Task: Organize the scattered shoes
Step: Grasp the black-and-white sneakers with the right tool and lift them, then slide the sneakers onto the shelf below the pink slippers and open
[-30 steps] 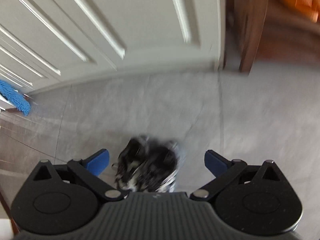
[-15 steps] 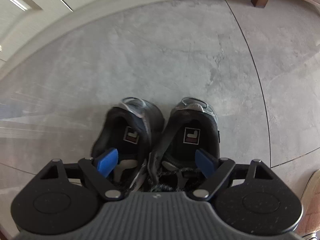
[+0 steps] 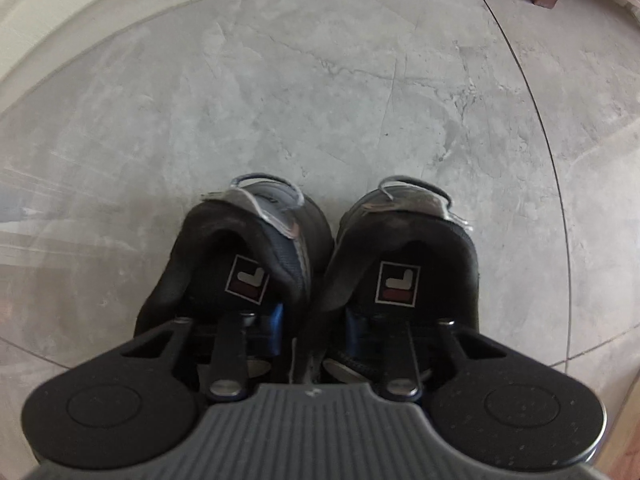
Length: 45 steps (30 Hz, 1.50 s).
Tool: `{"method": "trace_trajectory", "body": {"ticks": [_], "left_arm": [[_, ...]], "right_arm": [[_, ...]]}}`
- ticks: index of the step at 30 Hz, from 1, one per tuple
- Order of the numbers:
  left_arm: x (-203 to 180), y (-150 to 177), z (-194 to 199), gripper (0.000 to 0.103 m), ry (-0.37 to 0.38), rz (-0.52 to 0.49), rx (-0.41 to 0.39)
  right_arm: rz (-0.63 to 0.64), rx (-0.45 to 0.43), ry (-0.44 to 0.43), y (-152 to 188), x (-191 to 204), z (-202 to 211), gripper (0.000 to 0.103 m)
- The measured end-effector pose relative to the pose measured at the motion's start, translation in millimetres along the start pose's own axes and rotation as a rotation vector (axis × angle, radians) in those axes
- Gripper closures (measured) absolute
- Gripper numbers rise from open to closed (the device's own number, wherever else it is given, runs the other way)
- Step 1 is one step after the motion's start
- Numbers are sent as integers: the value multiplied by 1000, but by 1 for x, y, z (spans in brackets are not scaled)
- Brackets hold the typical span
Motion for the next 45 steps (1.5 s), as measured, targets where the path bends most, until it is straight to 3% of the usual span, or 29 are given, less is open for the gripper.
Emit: {"method": "trace_trajectory", "body": {"ticks": [3, 9, 17, 25, 34, 38, 45], "left_arm": [[-11, 1, 3, 1, 13, -22, -8], [-52, -7, 23, 1, 72, -85, -59], [-119, -39, 81, 1, 171, -130, -162], [-219, -94, 183, 1, 297, -137, -285], [-365, -177, 309, 1, 375, -99, -398], [-421, -211, 367, 1, 394, -76, -449], [-477, -228, 398, 1, 409, -52, -458]], "right_arm": [[48, -29, -49, 5, -5, 16, 75], [18, -152, -121, 10, -27, 63, 77], [60, -373, -115, -6, -64, 189, 79], [21, -643, -46, -71, -130, 380, 80], [44, -784, 8, -154, -206, 566, 79], [72, -790, 11, -191, -240, 622, 79], [163, -773, 50, -259, -287, 665, 79]]}}
Point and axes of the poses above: each gripper's, at about its wrist camera, not at the fingertips, and z roughly against the way its jaws point, x to its left, y to its underside, the point moved 8 cm from there along -z, roughly the way its jaws point, and after that the axes turned 15 degrees about -y, right-handed, at the moved point
